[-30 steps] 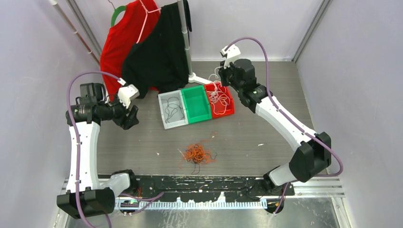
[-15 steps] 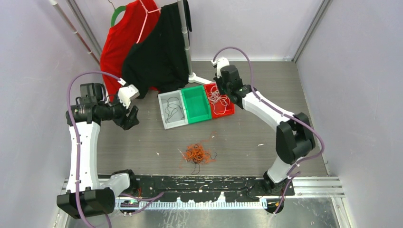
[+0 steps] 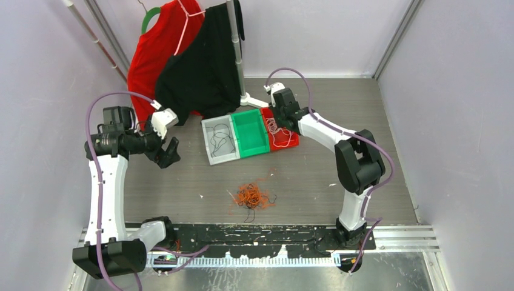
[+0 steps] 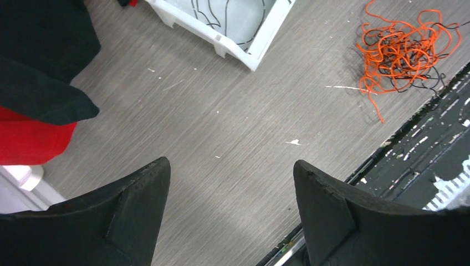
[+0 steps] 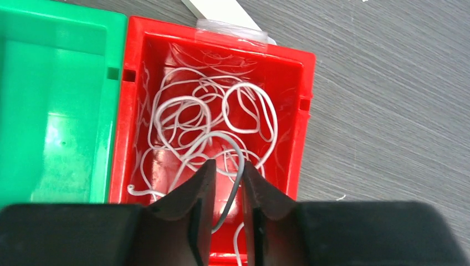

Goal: Untangle the cables

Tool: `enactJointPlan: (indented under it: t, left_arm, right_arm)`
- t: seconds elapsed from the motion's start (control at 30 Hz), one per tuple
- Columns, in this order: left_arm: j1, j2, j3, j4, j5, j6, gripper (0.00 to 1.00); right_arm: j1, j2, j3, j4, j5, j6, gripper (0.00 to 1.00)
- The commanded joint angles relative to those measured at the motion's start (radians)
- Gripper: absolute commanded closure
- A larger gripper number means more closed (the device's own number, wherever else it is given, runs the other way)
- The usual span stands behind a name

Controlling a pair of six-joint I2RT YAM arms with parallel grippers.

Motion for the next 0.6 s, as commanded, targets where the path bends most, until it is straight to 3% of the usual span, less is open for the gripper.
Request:
enactJointPlan:
  t: [0.0,0.07,0.2,0.3,0.43,0.57]
  left_arm:
    - [0.008,0.000,-0.028,-0.031,0.094,0.019,0.18]
    - [0.002,-0.003,-0.050,-0.044,0.125,0.020,0.16]
    - [-0.072,-0.009,-0.105,-0.043,0.121,0.001,0.13]
    - [-0.158,-0.013,-0.147,-0.009,0.090,-0.034,0.13]
    - [-0.246,0.006,-0.181,0.027,0.075,-0.068,0.13]
    - [-0.336,0.036,-0.226,0.084,0.072,-0.103,0.13]
  right_arm:
    - [0.000,-0.010,0.078,0.018,-0.063,0.066,0.59]
    - [0.000,-0.016,0.092,0.022,-0.063,0.086,0.49]
    - [0.000,-0.068,0.092,0.032,-0.039,0.074,0.39]
    - [-0.001,-0.153,0.041,0.070,-0.036,0.063,0.35]
    - [0.015,-0.311,-0.028,0.067,-0.092,0.103,0.19]
    - [0.072,-0.476,-0.119,0.028,-0.106,0.134,0.17]
